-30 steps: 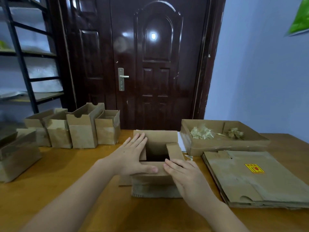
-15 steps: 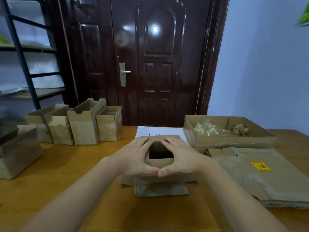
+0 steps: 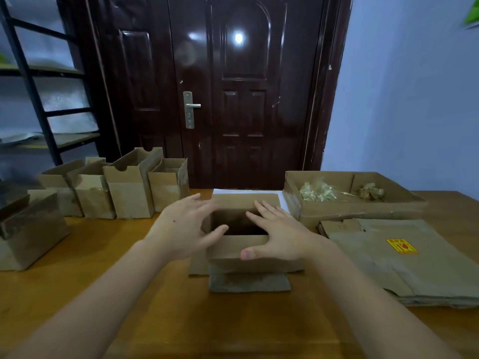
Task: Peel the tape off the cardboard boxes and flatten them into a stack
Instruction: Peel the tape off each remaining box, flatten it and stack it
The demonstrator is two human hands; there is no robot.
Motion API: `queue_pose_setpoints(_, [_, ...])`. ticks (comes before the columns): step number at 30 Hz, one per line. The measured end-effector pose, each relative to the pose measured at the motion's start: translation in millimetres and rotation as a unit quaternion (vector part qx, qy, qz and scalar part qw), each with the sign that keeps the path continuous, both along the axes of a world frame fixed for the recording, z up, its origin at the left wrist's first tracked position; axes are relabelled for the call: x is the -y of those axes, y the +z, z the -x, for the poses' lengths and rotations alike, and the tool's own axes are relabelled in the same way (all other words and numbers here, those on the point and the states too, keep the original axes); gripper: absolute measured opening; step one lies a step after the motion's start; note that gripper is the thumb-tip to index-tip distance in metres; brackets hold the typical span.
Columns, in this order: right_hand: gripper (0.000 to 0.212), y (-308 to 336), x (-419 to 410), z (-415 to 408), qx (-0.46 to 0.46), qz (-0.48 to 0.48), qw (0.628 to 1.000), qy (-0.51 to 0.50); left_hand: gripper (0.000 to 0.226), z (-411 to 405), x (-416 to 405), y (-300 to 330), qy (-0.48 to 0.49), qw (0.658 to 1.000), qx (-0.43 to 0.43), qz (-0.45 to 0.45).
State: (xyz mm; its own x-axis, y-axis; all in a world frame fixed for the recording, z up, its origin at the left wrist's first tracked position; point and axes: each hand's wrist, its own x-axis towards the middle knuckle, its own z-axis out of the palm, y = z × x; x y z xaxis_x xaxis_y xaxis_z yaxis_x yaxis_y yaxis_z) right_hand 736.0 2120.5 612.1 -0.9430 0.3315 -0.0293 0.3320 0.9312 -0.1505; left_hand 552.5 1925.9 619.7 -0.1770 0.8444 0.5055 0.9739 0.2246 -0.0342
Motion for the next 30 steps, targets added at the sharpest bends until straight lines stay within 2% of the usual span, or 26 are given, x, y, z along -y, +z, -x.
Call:
queue_pose_setpoints(2, [0.125,0,1,0,0.003,0.004,1.0,0.003,0.071,0,1,-6,0.076,0.996,0.053,0.018])
queue_pose_setpoints(5, [0.119,-1,3,1,0.0,0.007,1.0,0.005,0.054,-8,-19,-3,0.135,0.99,0.05,-0.004])
queue_pose_setpoints(7, [0.115,0,3,0,-0.004,0.007,1.0,0.009,0.063,-14,-37,-4,0.14,0.989,0.056,0.0])
queue_pose_setpoints(11, [0.102,3,3,-5,-0.009,-0.003,0.999,0.041,0.086,-14,-54,-18,0.118,0.975,0.137,0.132])
queue_pose_setpoints(17, [0.088,18,6,-11,-0.037,-0.083,0.995,0.038,0.092,-7,-51,-22,0.127,0.972,0.143,0.14])
queue_pose_setpoints(21, [0.109,30,-4,-29,-0.078,-0.182,0.98,0.022,0.091,-10,-48,-20,0.128,0.972,0.145,0.135])
queue_pose_setpoints(25, [0.121,32,-14,-54,-0.04,-0.252,0.967,-0.02,0.092,-14,-50,-19,0.125,0.971,0.141,0.145])
queue_pose_setpoints(27, [0.122,23,-14,-61,-0.016,-0.251,0.967,-0.041,0.092,-14,-50,-20,0.125,0.971,0.141,0.145])
queue_pose_setpoints(30, [0.11,3,-8,-68,-0.029,-0.173,0.982,-0.073,0.092,-14,-49,-20,0.123,0.972,0.139,0.141])
